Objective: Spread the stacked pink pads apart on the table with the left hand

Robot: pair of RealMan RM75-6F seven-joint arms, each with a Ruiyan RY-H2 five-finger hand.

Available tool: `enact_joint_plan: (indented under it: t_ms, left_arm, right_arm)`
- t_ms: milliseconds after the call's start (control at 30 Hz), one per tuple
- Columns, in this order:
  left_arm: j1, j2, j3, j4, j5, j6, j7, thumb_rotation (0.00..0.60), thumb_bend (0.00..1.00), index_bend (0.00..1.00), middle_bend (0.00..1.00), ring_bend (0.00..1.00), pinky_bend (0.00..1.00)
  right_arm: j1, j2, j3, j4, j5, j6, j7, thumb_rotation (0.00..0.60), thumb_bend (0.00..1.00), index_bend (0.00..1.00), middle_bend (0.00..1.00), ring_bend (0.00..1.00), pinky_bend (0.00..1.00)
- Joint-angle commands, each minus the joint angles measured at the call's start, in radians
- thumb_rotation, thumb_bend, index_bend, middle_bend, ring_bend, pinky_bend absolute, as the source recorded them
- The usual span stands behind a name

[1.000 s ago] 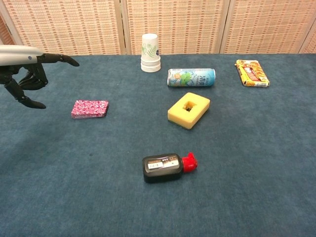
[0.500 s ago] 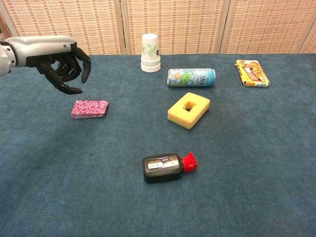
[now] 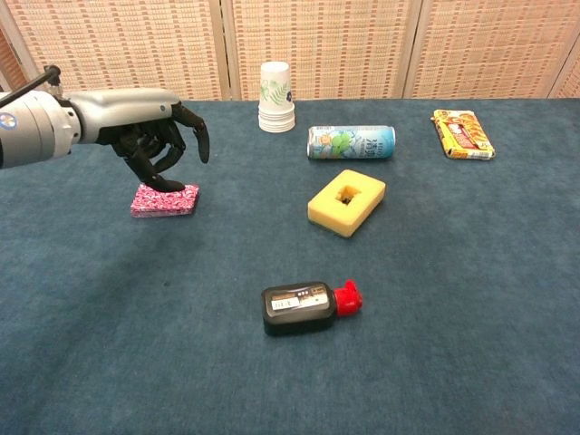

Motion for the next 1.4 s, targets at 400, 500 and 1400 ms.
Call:
enact_joint_plan:
  t_ms: [400,500,1400]
  left_arm:
    - [-0.089,-0.117,0.002,0.028,-0.168,0.056,0.172,0.600,0.29,0.32,0.72,0.79,0.72]
    - [-0.100,-0.137,0.013,0.061,-0.175,0.062,0.197,0.600,0.28,0.33,0.72,0.79,0.72]
    - [-0.152,-0.206,0.050,0.222,-0.478,0.049,0.343,0.600,0.29,0.19,0.71,0.79,0.72]
  right_arm:
    - [0.003,0.006,-0.005,-0.002,-0.002,-0.010,0.004,0.600,0.09,0.39,0.33,0.18,0.30]
    - [0.004,0.008,-0.007,-0.001,-0.005,-0.011,0.008,0.600,0.09,0.39,0.33,0.18,0.30]
    - [0.005,0.010,-0.010,-0.002,-0.005,-0.015,0.011,0.600,0.09,0.39,0.33,0.19,0.30]
